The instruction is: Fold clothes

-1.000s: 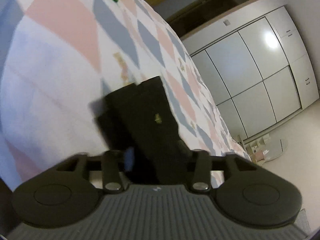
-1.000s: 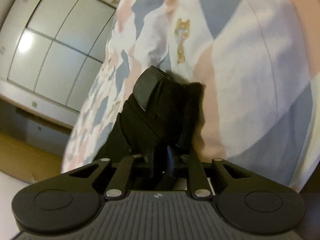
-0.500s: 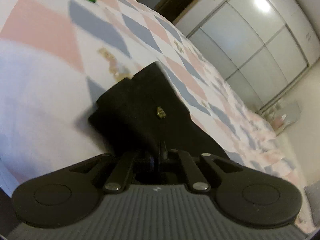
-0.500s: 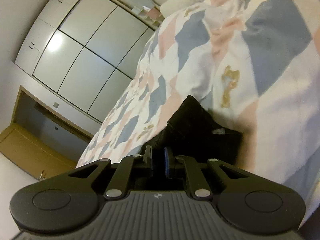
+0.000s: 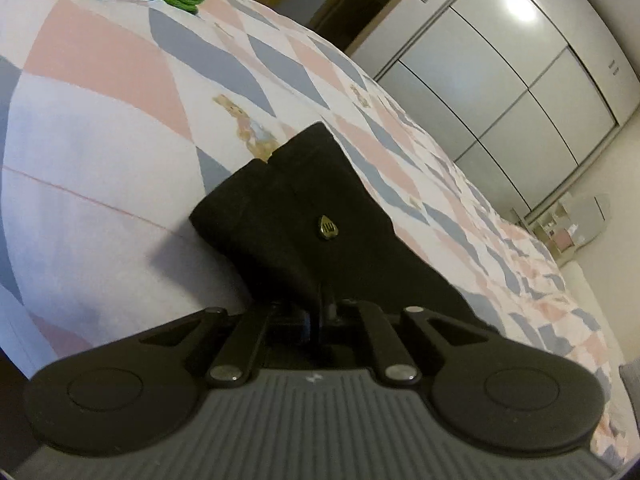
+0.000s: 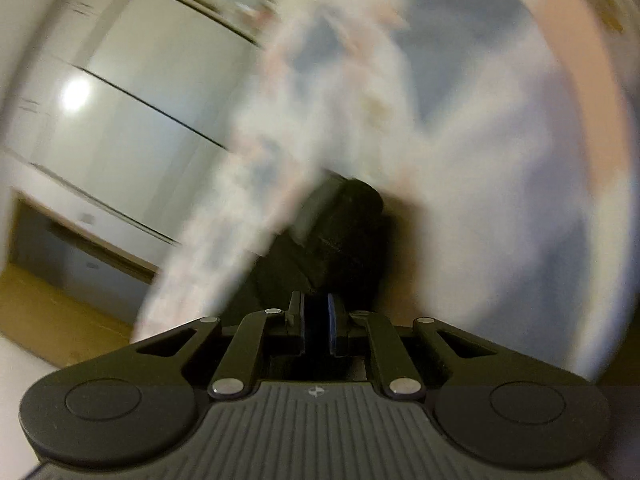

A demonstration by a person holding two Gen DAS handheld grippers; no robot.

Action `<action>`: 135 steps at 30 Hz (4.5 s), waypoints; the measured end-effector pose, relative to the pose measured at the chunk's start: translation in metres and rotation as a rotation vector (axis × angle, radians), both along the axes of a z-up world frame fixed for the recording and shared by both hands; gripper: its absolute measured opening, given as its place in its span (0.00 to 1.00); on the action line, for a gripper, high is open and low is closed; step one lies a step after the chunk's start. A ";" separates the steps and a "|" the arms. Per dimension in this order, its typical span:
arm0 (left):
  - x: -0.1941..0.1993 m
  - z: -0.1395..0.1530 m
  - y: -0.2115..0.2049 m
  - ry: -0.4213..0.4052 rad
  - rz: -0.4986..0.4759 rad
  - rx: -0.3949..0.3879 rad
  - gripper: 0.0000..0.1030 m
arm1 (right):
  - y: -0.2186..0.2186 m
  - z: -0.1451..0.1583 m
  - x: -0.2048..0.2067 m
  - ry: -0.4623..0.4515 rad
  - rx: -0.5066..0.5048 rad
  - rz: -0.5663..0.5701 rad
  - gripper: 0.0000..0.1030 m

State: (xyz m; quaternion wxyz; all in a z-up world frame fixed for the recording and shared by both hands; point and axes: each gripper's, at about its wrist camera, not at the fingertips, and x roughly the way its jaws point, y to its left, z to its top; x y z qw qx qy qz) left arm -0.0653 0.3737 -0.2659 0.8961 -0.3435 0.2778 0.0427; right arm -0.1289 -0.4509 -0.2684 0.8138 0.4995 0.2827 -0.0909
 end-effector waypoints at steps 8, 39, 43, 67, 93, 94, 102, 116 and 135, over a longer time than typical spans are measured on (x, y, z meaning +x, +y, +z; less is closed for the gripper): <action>-0.002 0.000 -0.010 0.002 -0.010 0.092 0.06 | 0.004 0.002 0.002 0.036 -0.083 0.049 0.12; 0.089 0.096 -0.159 0.055 -0.491 0.084 0.52 | 0.035 0.064 0.026 -0.043 -0.394 0.215 0.56; 0.190 0.077 -0.267 0.116 -0.857 -0.068 0.55 | 0.033 0.053 0.059 -0.045 -0.353 0.282 0.57; 0.294 0.013 -0.407 0.127 -1.225 -0.204 0.15 | 0.020 0.054 0.122 -0.109 -0.420 0.424 0.48; 0.261 0.040 -0.393 0.014 -1.011 0.206 0.13 | 0.081 0.067 0.175 -0.014 -0.729 0.537 0.18; 0.256 0.046 -0.387 -0.010 -0.999 0.187 0.13 | 0.084 0.066 0.176 -0.015 -0.731 0.547 0.18; 0.228 0.044 -0.424 -0.049 -1.235 0.209 0.14 | 0.097 0.046 0.184 0.011 -0.715 0.635 0.18; 0.222 0.044 -0.402 -0.067 -1.074 0.170 0.04 | 0.082 0.051 0.159 -0.034 -0.796 0.663 0.27; 0.112 0.027 -0.299 0.124 -0.722 0.267 0.14 | 0.082 0.040 0.083 0.044 -0.796 0.599 0.43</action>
